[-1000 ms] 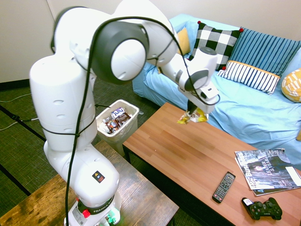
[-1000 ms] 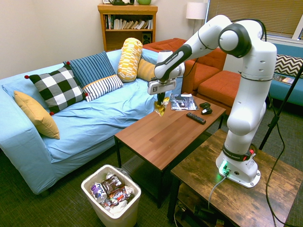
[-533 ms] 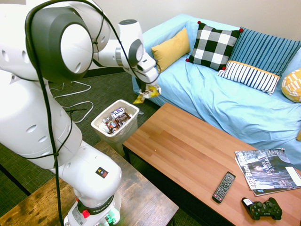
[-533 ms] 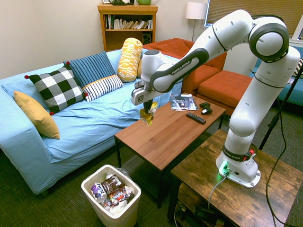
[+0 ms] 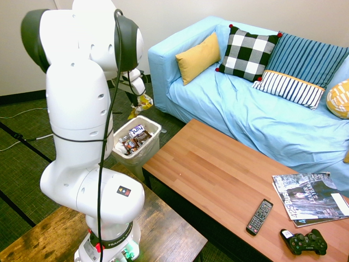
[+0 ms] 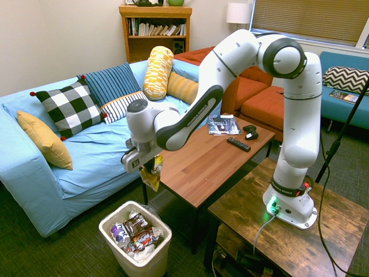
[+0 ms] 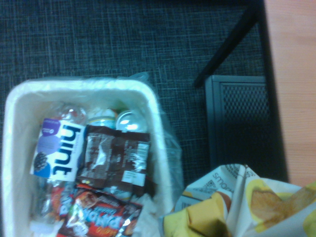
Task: Throw the chip bag in the trash bin
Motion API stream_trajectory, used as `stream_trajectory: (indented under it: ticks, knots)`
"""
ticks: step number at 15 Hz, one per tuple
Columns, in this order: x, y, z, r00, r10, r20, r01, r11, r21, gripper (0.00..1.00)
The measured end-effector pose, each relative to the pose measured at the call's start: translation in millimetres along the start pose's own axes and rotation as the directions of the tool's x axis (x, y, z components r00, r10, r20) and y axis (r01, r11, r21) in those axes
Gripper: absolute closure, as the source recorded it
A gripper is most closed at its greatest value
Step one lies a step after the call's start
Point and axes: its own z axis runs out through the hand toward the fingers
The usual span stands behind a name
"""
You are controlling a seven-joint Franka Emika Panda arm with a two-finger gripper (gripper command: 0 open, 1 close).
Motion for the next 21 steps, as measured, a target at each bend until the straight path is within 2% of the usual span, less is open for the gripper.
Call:
stream_trajectory:
  ticks: [4, 5, 8, 21]
  knots:
    - [-37, -42, 57, 1.000, -0.028, -0.007, 0.028, 0.999, -0.045, 1.00]
    - [-45, -48, 73, 0.999, -0.034, -0.011, 0.034, 0.998, -0.060, 0.00]
    - [-71, -56, 112, 0.998, -0.060, -0.017, 0.058, 0.994, -0.094, 0.00]
    - [-52, -60, 97, 0.997, -0.071, -0.032, 0.069, 0.996, -0.057, 0.00]
